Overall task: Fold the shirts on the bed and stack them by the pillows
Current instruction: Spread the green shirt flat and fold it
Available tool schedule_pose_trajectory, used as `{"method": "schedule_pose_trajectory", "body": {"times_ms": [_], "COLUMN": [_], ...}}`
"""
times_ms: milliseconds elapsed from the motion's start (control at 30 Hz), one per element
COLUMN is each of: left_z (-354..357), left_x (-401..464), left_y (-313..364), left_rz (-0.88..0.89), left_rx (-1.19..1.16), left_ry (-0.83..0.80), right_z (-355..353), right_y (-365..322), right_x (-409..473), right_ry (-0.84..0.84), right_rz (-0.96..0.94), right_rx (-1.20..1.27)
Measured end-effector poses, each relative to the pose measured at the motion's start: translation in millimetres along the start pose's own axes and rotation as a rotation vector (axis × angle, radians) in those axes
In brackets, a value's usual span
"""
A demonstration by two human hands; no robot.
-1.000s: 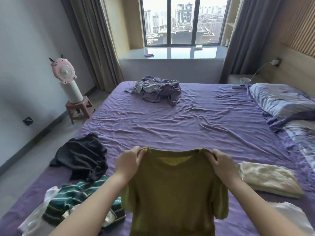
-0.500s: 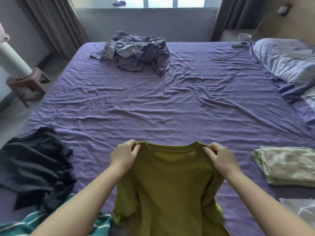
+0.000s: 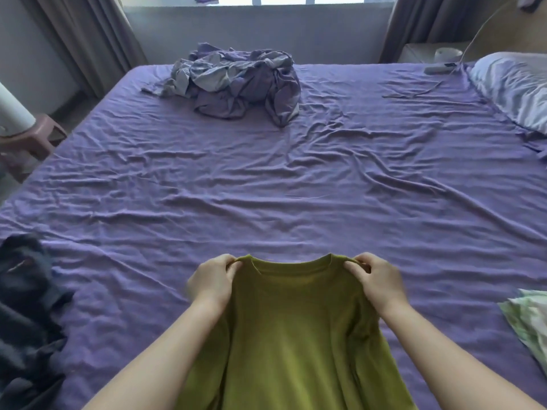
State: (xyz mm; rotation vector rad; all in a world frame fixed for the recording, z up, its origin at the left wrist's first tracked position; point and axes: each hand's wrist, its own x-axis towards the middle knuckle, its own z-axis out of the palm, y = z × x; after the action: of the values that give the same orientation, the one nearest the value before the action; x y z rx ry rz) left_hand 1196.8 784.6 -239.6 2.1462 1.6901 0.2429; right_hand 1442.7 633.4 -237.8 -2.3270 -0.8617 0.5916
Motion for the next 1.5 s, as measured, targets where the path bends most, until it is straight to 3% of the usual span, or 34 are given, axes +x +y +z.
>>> {"method": "schedule_pose_trajectory", "body": {"times_ms": [200, 333, 400, 500, 633, 733, 833, 967, 1100, 1200, 1267, 1400, 1500], "left_z": [30, 46, 57, 82, 114, 124, 130, 131, 124, 121, 124, 136, 139], "left_x": [7, -16, -28, -38, -35, -27, -21, -12, 2, 12, 15, -3, -32], "left_y": [-5, 29, 61, 110, 156, 172, 174, 173, 184, 197, 203, 204, 209], "left_rz": [0.022, 0.329, 0.502, 0.594, 0.718, 0.696, 0.655, 0.625, 0.405, 0.324, 0.305, 0.306, 0.481], "left_rx": [0.22, 0.136, 0.068, -0.008, 0.178, 0.326, 0.344, 0.378, 0.137, 0.077, 0.091, 0.192, 0.169], "left_ry": [0.072, 0.158, 0.061, -0.184, -0.339, -0.457, -0.425, -0.296, -0.152, -0.106, -0.111, -0.134, -0.026], "right_z": [24, 12, 6, 2, -8, -20, -34, -42, -48, -69, -82, -92, -97], "right_y": [31, 62, 76, 92, 103, 110, 126, 143, 157, 162, 159, 159, 172], "right_x": [-4, -53, -76, -96, -87, -60, -36, -49, -70, -54, -34, -16, -24], "right_ry": [-0.03, -0.047, -0.054, -0.085, -0.016, 0.121, 0.178, 0.066, -0.034, 0.172, 0.225, -0.118, -0.251], "right_rz": [0.022, 0.094, 0.144, 0.145, 0.094, 0.116, 0.154, 0.167, 0.11, 0.081, 0.072, 0.114, 0.088], "right_rx": [0.09, 0.052, 0.023, -0.023, 0.024, 0.133, 0.108, 0.041, -0.07, 0.042, 0.086, -0.106, -0.315]}}
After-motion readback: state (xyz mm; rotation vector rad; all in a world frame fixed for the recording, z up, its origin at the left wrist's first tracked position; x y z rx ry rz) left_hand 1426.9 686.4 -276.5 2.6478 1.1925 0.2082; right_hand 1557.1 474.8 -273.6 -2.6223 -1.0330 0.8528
